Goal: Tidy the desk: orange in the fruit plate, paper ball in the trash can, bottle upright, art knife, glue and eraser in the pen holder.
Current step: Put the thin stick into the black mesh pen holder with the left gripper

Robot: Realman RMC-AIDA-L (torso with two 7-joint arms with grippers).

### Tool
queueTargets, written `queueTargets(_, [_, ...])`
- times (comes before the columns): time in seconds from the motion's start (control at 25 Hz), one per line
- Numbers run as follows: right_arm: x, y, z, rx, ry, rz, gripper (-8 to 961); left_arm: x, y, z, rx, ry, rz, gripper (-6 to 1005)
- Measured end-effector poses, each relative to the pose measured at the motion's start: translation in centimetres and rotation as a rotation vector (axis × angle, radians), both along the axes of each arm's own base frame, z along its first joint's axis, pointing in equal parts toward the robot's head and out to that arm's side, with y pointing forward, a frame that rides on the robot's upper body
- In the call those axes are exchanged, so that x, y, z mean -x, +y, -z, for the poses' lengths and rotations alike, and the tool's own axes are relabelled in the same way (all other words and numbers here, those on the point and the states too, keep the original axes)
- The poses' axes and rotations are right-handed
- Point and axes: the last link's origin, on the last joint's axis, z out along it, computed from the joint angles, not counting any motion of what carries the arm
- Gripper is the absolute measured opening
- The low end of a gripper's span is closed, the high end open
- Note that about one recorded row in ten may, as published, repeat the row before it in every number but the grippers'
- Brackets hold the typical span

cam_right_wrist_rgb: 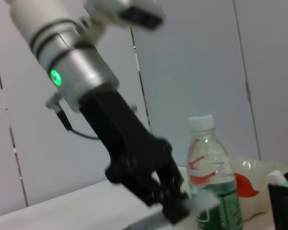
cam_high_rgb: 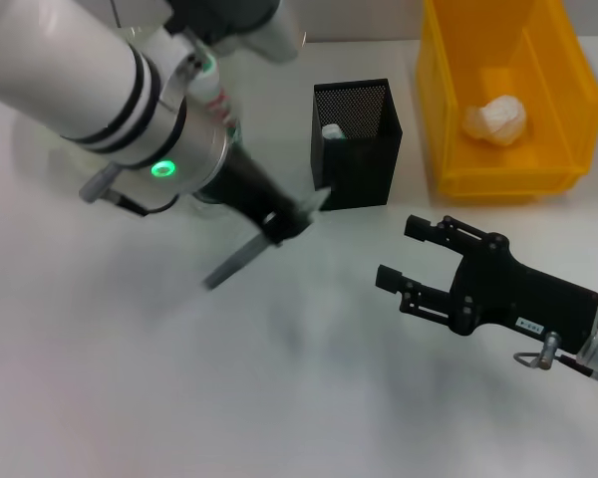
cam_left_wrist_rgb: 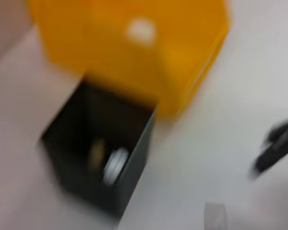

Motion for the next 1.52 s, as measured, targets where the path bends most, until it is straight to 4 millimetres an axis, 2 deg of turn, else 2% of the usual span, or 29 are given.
queueTargets(0.16, [-0.4, 0.1, -0.1, -0.015, -0.006, 0.027, 763, -2.4, -0.3, -0.5, 0.008, -0.180, 0.108, 154])
queueTargets(0.28, [-0.7, 0.2, -0.1, -0.019, -0.019, 0.044, 762, -3.4, 0.0, -0.7, -0.022, -0.295, 0.177, 153])
queueTargets(0.44, [-1.0, 0.2, 0.2, -0.016, -0.030, 0.066, 763, -4.0, 0.8, -1.0, -0.117, -0.433, 0.233, 152])
queueTargets(0.52, [-1.1, 0.2, 0.3, -0.015, -0.032, 0.070, 763, -4.0, 0.8, -1.0, -0.117, -0.433, 0.233, 152])
queueTargets(0.56, [-1.1, 0.2, 0.3, -0.015, -0.033, 0.070, 763, -3.9, 1.1, -1.1, -0.159, -0.480, 0.238, 152])
queueTargets(0.6, [-1.0, 0.2, 0.3, -0.014, -0.032, 0.070, 763, -3.3, 2.0, -1.1, -0.294, -0.595, 0.244, 152])
queueTargets(0.96, [-0.9, 0.4, 0.4, -0.012, -0.031, 0.065, 762, -1.8, 2.2, 1.6, -0.538, -0.618, 0.283, 153])
queueTargets(1.2, [-0.7, 0.6, 0.5, -0.010, -0.031, 0.062, 763, -1.7, 2.4, 3.3, -0.618, -0.616, 0.248, 147])
queueTargets(1.52, [-0.7, 0.8, 0.5, -0.011, -0.038, 0.064, 763, -2.1, 1.7, 5.6, -0.676, -0.572, 0.293, 153])
